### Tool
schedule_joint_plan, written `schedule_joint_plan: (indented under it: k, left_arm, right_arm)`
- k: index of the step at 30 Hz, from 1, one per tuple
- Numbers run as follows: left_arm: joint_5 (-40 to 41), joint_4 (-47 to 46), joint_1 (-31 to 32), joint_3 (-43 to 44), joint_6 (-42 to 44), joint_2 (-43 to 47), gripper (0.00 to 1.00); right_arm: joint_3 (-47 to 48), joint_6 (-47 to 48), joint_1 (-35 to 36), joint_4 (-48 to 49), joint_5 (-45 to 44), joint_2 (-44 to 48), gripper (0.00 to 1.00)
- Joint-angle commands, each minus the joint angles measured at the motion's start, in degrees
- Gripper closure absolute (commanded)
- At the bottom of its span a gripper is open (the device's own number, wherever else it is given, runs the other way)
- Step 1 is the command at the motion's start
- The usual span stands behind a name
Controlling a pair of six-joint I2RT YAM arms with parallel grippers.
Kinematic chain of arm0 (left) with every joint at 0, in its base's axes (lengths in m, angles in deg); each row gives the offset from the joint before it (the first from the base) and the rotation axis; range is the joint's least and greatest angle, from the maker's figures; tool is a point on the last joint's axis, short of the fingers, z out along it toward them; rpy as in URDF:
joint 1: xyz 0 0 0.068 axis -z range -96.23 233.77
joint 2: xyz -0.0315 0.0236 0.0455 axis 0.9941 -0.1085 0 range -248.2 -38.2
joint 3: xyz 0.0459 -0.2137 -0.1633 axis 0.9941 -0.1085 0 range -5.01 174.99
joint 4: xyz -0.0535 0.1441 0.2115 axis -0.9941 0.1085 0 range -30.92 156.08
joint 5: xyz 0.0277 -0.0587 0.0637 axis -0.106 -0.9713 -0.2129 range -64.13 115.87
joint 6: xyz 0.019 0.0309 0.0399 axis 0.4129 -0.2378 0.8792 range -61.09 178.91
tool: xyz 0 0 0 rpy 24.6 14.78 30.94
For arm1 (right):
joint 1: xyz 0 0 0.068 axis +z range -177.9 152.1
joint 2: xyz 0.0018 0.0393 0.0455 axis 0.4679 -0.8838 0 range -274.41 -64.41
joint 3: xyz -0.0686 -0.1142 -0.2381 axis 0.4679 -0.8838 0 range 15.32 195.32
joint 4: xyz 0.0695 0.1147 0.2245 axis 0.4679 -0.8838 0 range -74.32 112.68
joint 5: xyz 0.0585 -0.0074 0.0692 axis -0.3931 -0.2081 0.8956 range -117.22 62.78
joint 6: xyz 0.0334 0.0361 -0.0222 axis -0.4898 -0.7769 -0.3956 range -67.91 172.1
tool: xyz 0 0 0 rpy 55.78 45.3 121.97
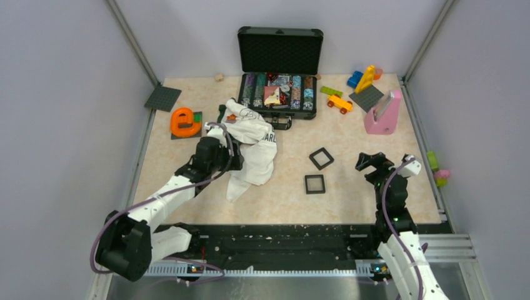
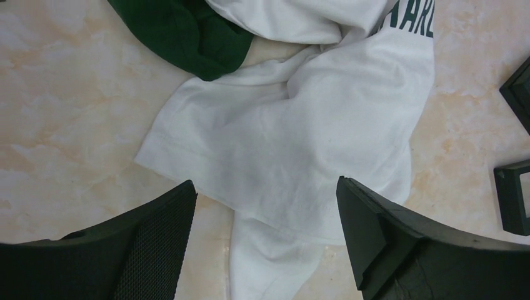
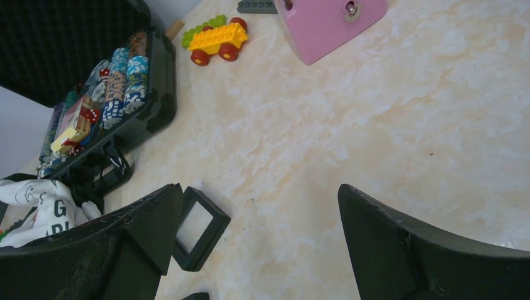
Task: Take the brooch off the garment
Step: Move the clothes to the center of the board.
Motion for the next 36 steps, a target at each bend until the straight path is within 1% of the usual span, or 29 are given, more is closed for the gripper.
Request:
schedule_joint_plan:
  k: [1,4,7,9,12,14,15,16,17,22,23,25,26,29,35,36]
  left_arm:
    - [0.8,-0.6,0.2,5.8,3.8,-4.9,0.14]
    - [-0.1,-0.4,0.3,8.7,4.2,-9.1,0.16]
    - [-2.1,-0.3,0.3,11.4,4.2,-13.3,0.24]
    - [-3.8,-0.2,0.3,13.2,4.1,-16.4,0.32]
    - [-5.3,1.1,0.3,15.5,3.4,-19.6,0.35]
    - [-6.0,1.4,0.4,16.7,3.2,-21.2,0.42]
    - [-6.4,1.4,0.4,17.0,3.1,-21.8,0.49]
    - [-7.1,1.5,0.4,17.5,3.1,-22.3,0.59]
    - [-7.6,1.5,0.4,18.0,3.0,-22.8,0.63]
    - [-7.8,2.8,0.5,19.1,2.5,-24.3,0.68]
    - [-8.0,3.0,0.5,19.2,2.6,-24.5,0.75]
    - [-8.3,4.2,0.6,20.0,2.5,-24.9,0.94]
    - [-8.3,5.2,0.6,20.5,2.4,-24.9,1.00]
    - [-7.5,7.5,0.9,21.2,2.3,-23.4,1.00]
    - [-3.3,14.5,3.1,23.6,2.3,-18.8,1.00]
    - [-1.5,15.5,3.3,23.9,2.1,-18.3,1.00]
  right_arm:
    - [0.8,0.4,0.2,3.6,2.1,-2.0,0.03]
    - [0.8,0.4,0.3,4.2,2.5,-3.1,0.04]
    - [0.9,0.7,0.3,4.5,2.7,-3.7,0.04]
    - [0.9,0.7,0.3,4.6,2.8,-3.8,0.04]
    - [0.8,0.8,0.3,4.6,2.9,-3.9,0.04]
    - [0.9,0.9,0.2,4.5,2.9,-3.8,0.04]
    - [0.9,0.8,0.2,4.6,2.9,-3.9,0.04]
    - [0.8,0.9,0.2,4.7,3.0,-3.8,0.04]
    - [0.8,0.8,0.2,4.7,3.0,-3.9,0.04]
    - [0.9,0.9,0.2,4.6,3.1,-4.0,0.04]
    - [0.9,0.8,0.2,4.5,3.1,-4.0,0.04]
    - [1.0,0.9,0.3,4.5,3.1,-4.0,0.04]
    - [1.0,0.9,0.3,4.5,3.1,-4.0,0.04]
    - [1.0,0.8,0.3,4.5,3.0,-4.0,0.04]
    - [1.0,0.9,0.2,4.3,3.1,-4.0,0.04]
    - [1.0,0.9,0.3,4.3,3.2,-4.0,0.04]
